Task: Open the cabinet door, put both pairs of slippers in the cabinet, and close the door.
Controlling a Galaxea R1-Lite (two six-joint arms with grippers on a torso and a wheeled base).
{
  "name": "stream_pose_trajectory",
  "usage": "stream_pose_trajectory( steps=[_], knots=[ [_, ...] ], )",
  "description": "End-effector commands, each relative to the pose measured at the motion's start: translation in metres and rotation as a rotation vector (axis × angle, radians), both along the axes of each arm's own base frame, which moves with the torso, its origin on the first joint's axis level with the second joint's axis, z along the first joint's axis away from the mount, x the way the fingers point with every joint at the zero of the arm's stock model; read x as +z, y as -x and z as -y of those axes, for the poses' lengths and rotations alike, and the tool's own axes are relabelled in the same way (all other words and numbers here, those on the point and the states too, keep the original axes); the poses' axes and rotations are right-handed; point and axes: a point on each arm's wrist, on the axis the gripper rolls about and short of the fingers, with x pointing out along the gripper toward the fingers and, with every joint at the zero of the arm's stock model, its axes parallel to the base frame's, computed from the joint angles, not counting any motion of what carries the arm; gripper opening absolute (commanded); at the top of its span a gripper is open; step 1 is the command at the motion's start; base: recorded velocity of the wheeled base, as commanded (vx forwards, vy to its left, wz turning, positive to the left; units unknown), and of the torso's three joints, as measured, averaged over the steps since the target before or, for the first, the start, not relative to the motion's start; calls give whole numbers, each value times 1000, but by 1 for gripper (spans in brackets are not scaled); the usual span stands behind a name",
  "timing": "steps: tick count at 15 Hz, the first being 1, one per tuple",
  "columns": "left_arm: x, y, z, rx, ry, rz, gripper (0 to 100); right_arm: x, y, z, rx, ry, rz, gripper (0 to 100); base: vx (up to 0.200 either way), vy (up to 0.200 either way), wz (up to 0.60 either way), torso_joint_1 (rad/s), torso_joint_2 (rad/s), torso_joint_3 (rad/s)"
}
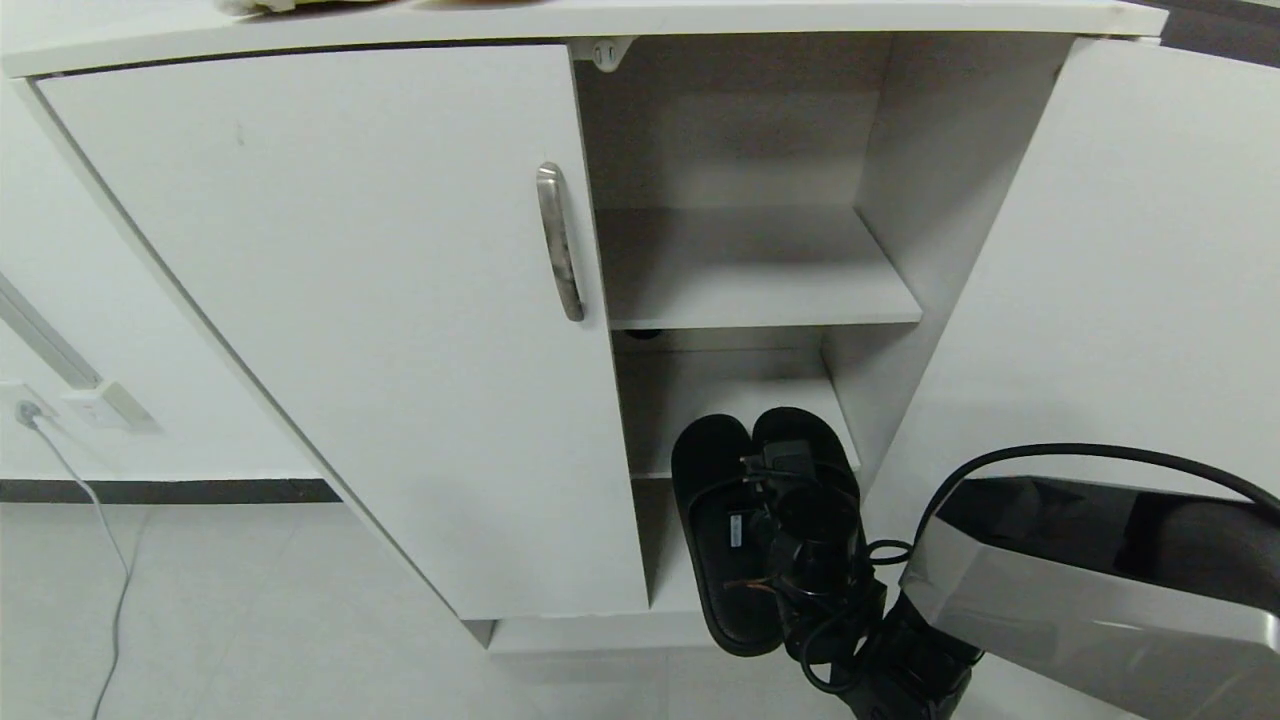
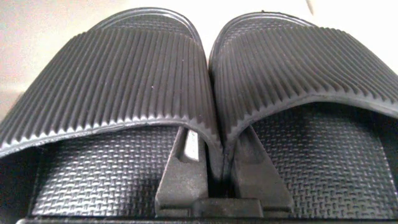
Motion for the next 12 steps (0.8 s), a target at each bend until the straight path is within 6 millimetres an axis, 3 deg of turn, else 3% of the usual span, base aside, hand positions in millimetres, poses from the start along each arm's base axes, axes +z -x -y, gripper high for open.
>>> stream_pose_trajectory(
  steps=[1, 6, 12],
  knots=[
    [0, 0, 0, 0, 0, -2, 0, 2, 0, 0, -1, -4, 4, 0, 0, 0, 0, 0, 0, 0],
    [0, 0, 0, 5, 2, 0, 0, -1, -5, 3, -14, 2, -3, 0, 0, 0, 0, 0, 0, 0],
    [-1, 0, 0, 14, 3, -2, 0, 8, -34, 2, -58, -9, -9, 0, 0, 0, 0, 0, 0, 0]
  ],
)
